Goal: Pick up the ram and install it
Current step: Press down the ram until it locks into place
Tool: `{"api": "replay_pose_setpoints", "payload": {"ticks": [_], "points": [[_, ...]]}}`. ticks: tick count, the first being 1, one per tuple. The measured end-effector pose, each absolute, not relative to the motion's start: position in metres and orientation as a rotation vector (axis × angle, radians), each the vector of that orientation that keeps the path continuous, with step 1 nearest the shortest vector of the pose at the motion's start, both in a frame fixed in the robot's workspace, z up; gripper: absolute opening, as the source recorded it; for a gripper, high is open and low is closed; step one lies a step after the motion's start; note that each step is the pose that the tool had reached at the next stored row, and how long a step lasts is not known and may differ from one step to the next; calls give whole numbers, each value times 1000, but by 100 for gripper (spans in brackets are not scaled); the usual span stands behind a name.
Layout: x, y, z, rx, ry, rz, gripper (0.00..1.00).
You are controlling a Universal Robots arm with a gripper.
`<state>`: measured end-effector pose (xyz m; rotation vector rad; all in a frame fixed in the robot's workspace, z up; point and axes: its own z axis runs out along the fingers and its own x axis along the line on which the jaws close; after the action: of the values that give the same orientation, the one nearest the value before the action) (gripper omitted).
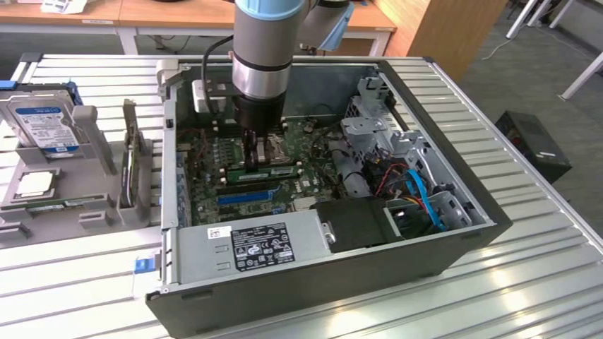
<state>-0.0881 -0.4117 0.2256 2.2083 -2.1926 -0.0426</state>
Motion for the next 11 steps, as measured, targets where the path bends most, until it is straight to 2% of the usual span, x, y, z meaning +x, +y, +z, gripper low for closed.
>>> {"api": "replay_pose_setpoints", "payload": {"ticks": [11], "points": [[-88,-412,225,2208,-2193,-43,10]]}}
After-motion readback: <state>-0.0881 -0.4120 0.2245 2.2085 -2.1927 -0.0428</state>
